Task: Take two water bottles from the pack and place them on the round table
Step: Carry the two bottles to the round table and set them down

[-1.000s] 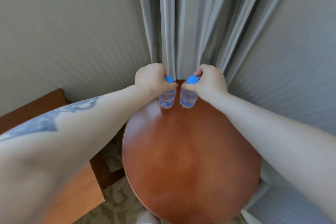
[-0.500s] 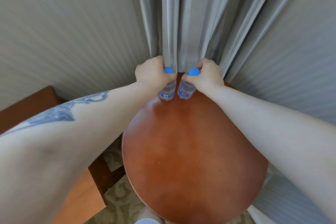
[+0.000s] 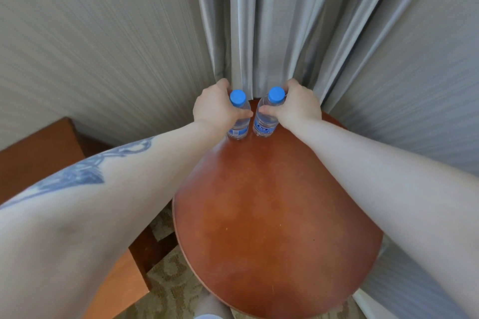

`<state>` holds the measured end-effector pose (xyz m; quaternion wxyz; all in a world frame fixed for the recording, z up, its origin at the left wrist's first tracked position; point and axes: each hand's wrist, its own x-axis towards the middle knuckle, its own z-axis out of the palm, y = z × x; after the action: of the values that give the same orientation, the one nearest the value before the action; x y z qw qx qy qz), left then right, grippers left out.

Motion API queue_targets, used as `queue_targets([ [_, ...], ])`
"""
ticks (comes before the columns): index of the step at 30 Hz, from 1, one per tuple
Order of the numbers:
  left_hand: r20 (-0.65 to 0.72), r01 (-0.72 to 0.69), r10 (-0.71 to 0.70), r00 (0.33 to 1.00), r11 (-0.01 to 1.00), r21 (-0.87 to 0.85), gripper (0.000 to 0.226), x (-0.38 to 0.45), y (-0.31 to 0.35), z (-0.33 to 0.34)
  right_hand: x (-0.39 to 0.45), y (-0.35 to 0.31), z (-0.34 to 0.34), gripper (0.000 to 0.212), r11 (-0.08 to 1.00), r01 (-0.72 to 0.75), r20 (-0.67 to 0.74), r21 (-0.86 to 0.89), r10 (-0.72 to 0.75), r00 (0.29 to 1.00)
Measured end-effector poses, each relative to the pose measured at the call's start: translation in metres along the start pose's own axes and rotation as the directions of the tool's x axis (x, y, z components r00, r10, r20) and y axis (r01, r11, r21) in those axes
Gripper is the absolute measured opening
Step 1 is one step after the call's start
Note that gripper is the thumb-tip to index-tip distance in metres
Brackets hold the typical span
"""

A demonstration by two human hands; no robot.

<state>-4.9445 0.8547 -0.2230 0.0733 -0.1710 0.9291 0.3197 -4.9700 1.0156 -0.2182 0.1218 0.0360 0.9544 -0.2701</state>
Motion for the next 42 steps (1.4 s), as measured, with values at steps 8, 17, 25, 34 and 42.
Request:
queue_targets([
  [8, -0.054, 0.014, -0.016, 0.998, 0.999, -0.036, 0.055, -0.006, -0.008, 0.007, -0.001, 0.003, -0.001, 0.053, 0.992, 0.12, 0.041, -0.045, -0.118, 0.992],
  [17, -0.042, 0.028, -0.028, 0.999, 1.0, -0.011, 0.054, -0.006, -0.005, 0.003, -0.003, 0.002, 0.002, 0.047, 0.986, 0.156, 0.035, -0.065, -0.154, 0.987],
  [25, 0.06, -0.04, 0.051, 0.997, 0.985, -0.17, 0.057, -0.003, -0.013, 0.005, -0.008, 0.003, 0.006, 0.049, 0.985, 0.156, 0.037, -0.076, -0.153, 0.987],
  [34, -0.014, 0.046, -0.052, 0.999, 0.96, -0.276, 0.069, -0.004, -0.018, 0.017, -0.008, 0.003, 0.002, 0.049, 0.99, 0.144, 0.036, 0.001, -0.144, 0.989],
  [42, 0.076, -0.052, 0.071, 0.995, 0.971, -0.234, 0.059, 0.003, -0.022, 0.006, -0.009, 0.006, 0.0, 0.044, 0.989, 0.149, 0.03, 0.021, -0.15, 0.988],
])
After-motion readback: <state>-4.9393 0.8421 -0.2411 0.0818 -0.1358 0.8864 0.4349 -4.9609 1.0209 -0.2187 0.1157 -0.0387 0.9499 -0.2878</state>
